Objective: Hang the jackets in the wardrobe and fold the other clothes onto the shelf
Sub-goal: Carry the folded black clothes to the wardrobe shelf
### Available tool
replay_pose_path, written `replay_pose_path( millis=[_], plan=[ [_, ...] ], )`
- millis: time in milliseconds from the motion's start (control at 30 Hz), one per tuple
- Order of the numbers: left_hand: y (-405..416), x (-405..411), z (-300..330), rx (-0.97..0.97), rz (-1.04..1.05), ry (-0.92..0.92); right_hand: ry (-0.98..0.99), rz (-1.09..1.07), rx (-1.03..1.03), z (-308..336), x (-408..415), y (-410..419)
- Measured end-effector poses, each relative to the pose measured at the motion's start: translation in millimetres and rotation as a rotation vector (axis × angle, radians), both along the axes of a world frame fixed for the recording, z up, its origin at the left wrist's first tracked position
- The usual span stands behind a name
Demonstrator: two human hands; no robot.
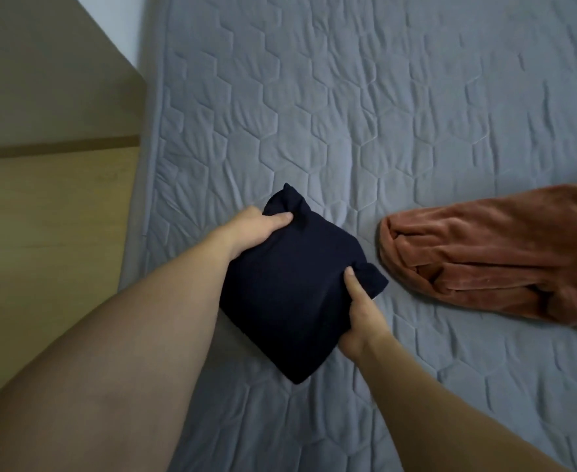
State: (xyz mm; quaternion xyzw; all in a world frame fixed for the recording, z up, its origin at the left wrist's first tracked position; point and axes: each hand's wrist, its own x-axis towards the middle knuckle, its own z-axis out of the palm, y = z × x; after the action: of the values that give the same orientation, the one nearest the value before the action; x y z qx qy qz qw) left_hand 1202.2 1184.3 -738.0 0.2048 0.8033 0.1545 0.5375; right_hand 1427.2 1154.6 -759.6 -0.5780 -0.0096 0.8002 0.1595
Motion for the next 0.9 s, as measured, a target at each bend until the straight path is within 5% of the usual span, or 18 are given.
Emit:
replay_pose_path(
  millis=[200, 567, 733, 900],
  plan=[
    [-79.1, -78.6, 112.1, 0.118, 0.338, -0.061, 0.154, 0.231, 0.124, 113.3, -74.2, -3.9],
    [-262.0, -215.5, 471.9, 0.342, 0.726, -0.042, 0.044, 0.547, 0.524, 456.8, -260.5, -89.9],
    [-359.8, -234.8, 603.4, 0.617, 0.805, -0.136, 0.164, 0.694, 0.659, 587.9, -322.1, -127.3],
    [-460.9, -245.2, 700.6, 0.757, 0.963, 0.099, 0.338, 0.918, 0.748, 700.4, -385.9, -196.4]
  ],
)
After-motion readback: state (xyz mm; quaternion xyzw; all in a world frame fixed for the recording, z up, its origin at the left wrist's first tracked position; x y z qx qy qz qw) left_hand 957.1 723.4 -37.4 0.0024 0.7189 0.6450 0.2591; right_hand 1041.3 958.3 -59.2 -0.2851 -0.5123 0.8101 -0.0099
